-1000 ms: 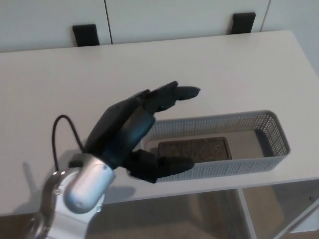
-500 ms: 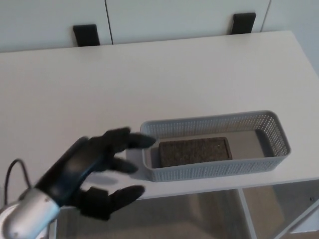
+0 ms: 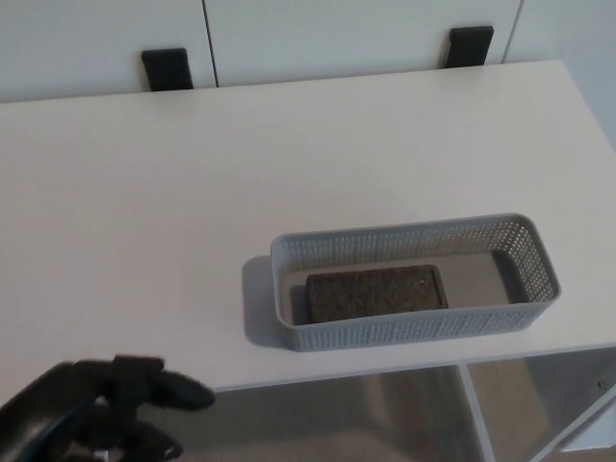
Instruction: The robot walks towards a desk on which an eraser is kept on the left hand side and a container is kept on the right hand side. The robot picks up the eraser using its left hand and places it in the container.
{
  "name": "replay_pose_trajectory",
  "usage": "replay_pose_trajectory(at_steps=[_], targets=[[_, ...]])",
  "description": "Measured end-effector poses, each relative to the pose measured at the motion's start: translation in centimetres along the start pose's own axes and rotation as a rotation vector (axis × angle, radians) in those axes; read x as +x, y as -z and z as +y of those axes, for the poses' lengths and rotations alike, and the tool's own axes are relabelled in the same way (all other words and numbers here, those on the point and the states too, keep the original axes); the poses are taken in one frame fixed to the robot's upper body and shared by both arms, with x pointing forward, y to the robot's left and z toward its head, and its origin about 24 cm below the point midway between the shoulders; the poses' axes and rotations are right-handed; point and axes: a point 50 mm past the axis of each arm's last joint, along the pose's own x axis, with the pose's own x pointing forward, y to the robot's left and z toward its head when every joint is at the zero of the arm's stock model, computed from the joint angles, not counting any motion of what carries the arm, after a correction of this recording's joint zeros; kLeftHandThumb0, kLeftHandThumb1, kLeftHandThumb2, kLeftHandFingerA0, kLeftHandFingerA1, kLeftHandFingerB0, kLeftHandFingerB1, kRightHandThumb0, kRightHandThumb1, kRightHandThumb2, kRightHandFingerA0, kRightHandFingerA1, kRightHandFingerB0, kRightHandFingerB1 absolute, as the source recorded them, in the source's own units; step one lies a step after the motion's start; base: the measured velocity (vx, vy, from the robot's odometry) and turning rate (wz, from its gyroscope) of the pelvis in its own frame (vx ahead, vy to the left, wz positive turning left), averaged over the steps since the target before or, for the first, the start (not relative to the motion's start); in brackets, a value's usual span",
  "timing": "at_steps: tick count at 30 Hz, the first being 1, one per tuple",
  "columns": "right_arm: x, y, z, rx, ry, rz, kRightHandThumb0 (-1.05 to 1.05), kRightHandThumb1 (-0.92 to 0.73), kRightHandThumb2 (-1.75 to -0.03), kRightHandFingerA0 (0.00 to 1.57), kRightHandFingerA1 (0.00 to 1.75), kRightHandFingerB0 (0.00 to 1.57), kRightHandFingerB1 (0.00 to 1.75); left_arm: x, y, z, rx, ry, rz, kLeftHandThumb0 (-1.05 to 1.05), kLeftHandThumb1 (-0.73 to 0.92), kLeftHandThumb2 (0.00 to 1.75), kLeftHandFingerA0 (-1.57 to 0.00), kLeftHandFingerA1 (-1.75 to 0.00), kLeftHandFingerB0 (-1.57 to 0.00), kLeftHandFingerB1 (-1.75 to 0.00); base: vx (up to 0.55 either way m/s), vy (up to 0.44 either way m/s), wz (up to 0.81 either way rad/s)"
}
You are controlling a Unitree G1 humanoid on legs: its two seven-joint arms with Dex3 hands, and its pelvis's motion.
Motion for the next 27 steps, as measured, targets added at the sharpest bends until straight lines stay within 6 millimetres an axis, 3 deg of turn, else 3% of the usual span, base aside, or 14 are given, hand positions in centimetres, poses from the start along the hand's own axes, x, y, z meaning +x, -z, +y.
replay_pose_trajectory(at_steps=[2, 3, 8, 9, 11, 12, 13, 15, 16, 17, 19, 20, 21, 27], targets=[[0.0, 0.1, 0.1, -0.001, -0.005, 0.004, -0.26, -0.73, -0.62, 0.47, 0.52, 0.37, 0.40, -0.5, 1.1, 0.2, -0.027, 0.029, 0.044, -0.84, 0.60, 0.99, -0.69, -0.55, -0.55, -0.48, 0.00, 0.000, 0.00], [0.0, 0.1, 0.2, -0.001, -0.006, 0.006, -0.26, -0.73, -0.62, 0.47, 0.52, 0.37, 0.40, -0.6, 1.6, 0.3, -0.041, 0.041, 0.063, -0.79, 0.68, 0.62, -0.74, -0.43, -0.67, -0.40, 0.00, 0.000, 0.00], [0.0, 0.5, 0.3, -0.001, -0.012, 0.020, -0.27, -0.72, -0.62, 0.50, 0.56, 0.38, 0.40, -1.5, 5.1, 0.6, -0.133, 0.101, 0.188, -0.79, 0.62, 0.59, -0.81, -0.54, -0.75, -0.48, 0.00, 0.000, 0.00], [-0.1, 0.5, 0.3, 0.000, -0.012, 0.024, -0.26, -0.71, -0.60, 0.51, 0.57, 0.39, 0.40, -1.6, 5.8, 0.6, -0.155, 0.101, 0.212, -0.79, 0.49, 0.95, -0.67, -0.68, -0.63, -0.63, 0.00, 0.000, 0.00], [-0.1, 0.7, 0.4, 0.001, -0.011, 0.033, -0.25, -0.72, -0.61, 0.48, 0.57, 0.38, 0.41, -1.8, 7.4, 0.7, -0.201, 0.095, 0.264, -0.80, 0.68, 0.61, -0.64, -0.63, -0.64, -0.55, 0.00, 0.000, 0.00], [-0.1, 0.8, 0.4, 0.002, -0.010, 0.036, -0.25, -0.72, -0.61, 0.48, 0.56, 0.38, 0.40, -2.0, 8.2, 0.7, -0.223, 0.090, 0.290, -0.84, 0.56, 1.00, -0.52, -0.69, -0.50, -0.63, 0.00, 0.000, 0.00], [-0.1, 0.9, 0.4, 0.003, -0.009, 0.038, -0.27, -0.71, -0.61, 0.46, 0.54, 0.35, 0.39, -2.1, 8.8, 0.8, -0.240, 0.086, 0.310, -0.83, 0.67, 0.63, -0.48, -0.66, -0.47, -0.57, 0.00, 0.000, 0.00], [-0.1, 0.9, 0.4, 0.003, -0.006, 0.042, -0.29, -0.72, -0.61, 0.38, 0.50, 0.29, 0.37, -2.3, 10.3, 0.8, -0.284, 0.073, 0.361, -0.82, 0.69, 0.61, -0.38, -0.68, -0.39, -0.58, 0.00, 0.000, 0.00], [-0.1, 0.9, 0.4, 0.003, -0.005, 0.042, -0.29, -0.51, -0.93, 0.25, 0.56, 0.14, 0.49, -2.4, 10.8, 0.8, -0.300, 0.067, 0.380, -0.82, 0.68, 0.61, -0.34, -0.67, -0.34, -0.58, 0.00, 0.000, 0.00], [-0.1, 0.9, 0.4, 0.004, -0.003, 0.042, -0.45, -0.68, -0.74, 0.18, 0.41, 0.17, 0.38, -2.6, 11.5, 0.8, -0.320, 0.058, 0.404, -0.49, 0.41, 1.03, -0.11, -0.60, -0.01, -0.54, 0.00, 0.000, 0.00], [-0.1, 1.0, 0.4, 0.004, 0.000, 0.042, -0.47, -0.69, -0.76, 0.14, 0.39, 0.13, 0.36, -2.8, 12.7, 0.8, -0.356, 0.043, 0.446, -0.85, 0.57, 0.92, -0.07, -0.58, -0.02, -0.44, 0.00, 0.000, 0.00], [-0.1, 1.0, 0.4, 0.005, 0.003, 0.041, -0.47, -0.71, -0.75, 0.12, 0.36, 0.11, 0.34, -3.0, 13.5, 0.8, -0.381, 0.032, 0.476, -0.81, 0.56, 0.99, -0.02, -0.59, -0.04, -0.46, 0.00, 0.000, 0.00], [-0.2, 1.0, 0.4, 0.005, 0.006, 0.041, -0.27, -0.69, -1.13, 0.00, 0.49, 0.00, 0.48, -3.1, 14.0, 0.8, -0.398, 0.025, 0.494, -0.85, 0.54, 0.95, -0.14, -0.65, -0.02, -0.49, 0.00, 0.000, 0.00], [-0.3, 1.0, 0.4, 0.009, 0.028, 0.036, -0.27, -0.69, -1.13, 0.00, 0.49, 0.00, 0.48, -4.2, 17.3, 0.4, -0.512, -0.032, 0.619, -0.85, 0.54, 0.95, -0.14, -0.65, -0.02, -0.49, 0.00, 0.000, 0.00]])
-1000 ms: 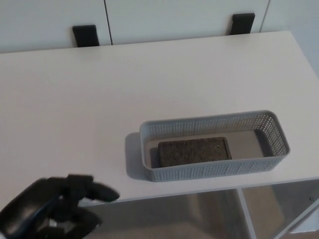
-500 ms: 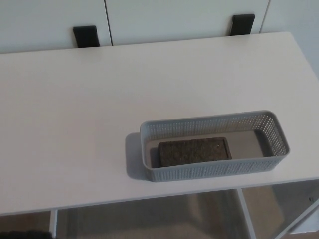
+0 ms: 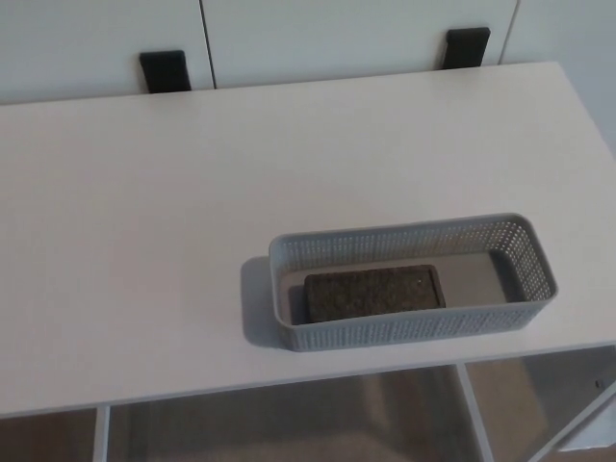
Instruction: The robot walks towards a desk on which an eraser is kept on the left hand side and a container is kept on the right hand side. The robot picks up the eraser using its left hand and places it in the container.
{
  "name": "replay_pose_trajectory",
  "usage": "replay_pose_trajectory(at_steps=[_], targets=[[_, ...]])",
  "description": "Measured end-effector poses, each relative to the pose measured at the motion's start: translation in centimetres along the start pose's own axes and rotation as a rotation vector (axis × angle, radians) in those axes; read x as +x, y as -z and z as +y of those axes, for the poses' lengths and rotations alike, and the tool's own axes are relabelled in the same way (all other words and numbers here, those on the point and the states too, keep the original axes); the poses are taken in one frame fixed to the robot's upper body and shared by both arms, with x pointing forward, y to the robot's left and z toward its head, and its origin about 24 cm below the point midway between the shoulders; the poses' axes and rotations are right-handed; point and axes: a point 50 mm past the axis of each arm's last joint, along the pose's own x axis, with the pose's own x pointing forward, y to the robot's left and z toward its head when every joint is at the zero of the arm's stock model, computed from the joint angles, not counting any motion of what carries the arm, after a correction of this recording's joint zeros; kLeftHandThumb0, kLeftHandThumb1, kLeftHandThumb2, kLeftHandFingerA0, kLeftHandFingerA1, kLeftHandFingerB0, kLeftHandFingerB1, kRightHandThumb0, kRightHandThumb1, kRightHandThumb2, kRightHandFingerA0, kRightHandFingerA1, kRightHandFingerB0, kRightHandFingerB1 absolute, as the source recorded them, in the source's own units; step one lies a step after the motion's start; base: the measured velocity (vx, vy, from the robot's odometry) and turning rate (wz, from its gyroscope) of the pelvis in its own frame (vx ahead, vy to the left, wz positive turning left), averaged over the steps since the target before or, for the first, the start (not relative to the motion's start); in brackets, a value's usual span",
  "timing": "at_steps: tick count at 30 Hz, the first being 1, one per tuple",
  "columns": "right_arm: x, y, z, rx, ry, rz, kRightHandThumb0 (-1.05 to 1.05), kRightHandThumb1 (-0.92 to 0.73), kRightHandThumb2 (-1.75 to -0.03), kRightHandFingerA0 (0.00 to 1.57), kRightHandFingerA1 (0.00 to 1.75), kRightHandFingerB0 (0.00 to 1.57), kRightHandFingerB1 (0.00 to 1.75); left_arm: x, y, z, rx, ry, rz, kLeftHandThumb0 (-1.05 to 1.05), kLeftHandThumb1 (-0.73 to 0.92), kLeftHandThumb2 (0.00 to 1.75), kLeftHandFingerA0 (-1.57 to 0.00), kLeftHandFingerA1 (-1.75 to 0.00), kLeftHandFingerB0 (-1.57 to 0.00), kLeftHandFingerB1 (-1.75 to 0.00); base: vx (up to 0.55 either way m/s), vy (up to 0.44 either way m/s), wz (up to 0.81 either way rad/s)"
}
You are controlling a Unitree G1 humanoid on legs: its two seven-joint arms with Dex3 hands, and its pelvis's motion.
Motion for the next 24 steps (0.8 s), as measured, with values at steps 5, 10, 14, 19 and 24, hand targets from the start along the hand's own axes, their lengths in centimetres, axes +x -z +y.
replay_pose_trajectory(at_steps=[5, 10, 14, 19, 24], targets=[[0.0, -0.2, -0.3, 0.005, 0.027, -0.011, -0.27, -0.69, -1.13, 0.00, 0.49, 0.00, 0.48, 0.6, 2.3, 0.8, -0.098, -0.045, 0.084, -0.85, 0.54, 0.95, -0.14, -0.65, -0.02, -0.49, 0.00, 0.000, 0.00], [-0.1, -0.6, -0.6, 0.006, 0.058, -0.031, -0.27, -0.69, -1.13, 0.00, 0.49, 0.00, 0.48, 0.9, 4.2, 1.3, -0.178, -0.089, 0.150, -0.85, 0.54, 0.95, -0.14, -0.65, -0.02, -0.49, 0.00, 0.000, 0.00], [0.4, -1.3, -1.4, 0.058, 0.123, -0.052, -0.40, -0.74, -0.70, 0.13, 0.38, 0.12, 0.35, 1.9, 3.8, 1.5, -0.237, -0.137, 0.134, -0.86, 0.73, 0.80, 0.00, -0.83, -0.02, -0.82, -0.01, -0.001, 0.02], [1.6, -2.5, -1.8, 0.116, 0.173, -0.087, -0.50, -0.72, -0.82, 0.03, 0.36, 0.08, 0.31, 4.0, 0.9, 0.9, -0.296, -0.171, 0.023, -0.51, 0.68, 1.24, 0.00, -0.63, 0.00, -0.60, 0.00, 0.000, 0.00], [1.9, -2.8, -2.0, 0.155, 0.203, -0.098, -0.26, -0.71, -1.15, 0.00, 0.49, 0.00, 0.48, 5.5, -0.8, -0.1, -0.312, -0.191, -0.039, -0.80, 0.92, 0.64, 0.00, -0.71, 0.00, -0.62, 0.00, 0.000, 0.00]])
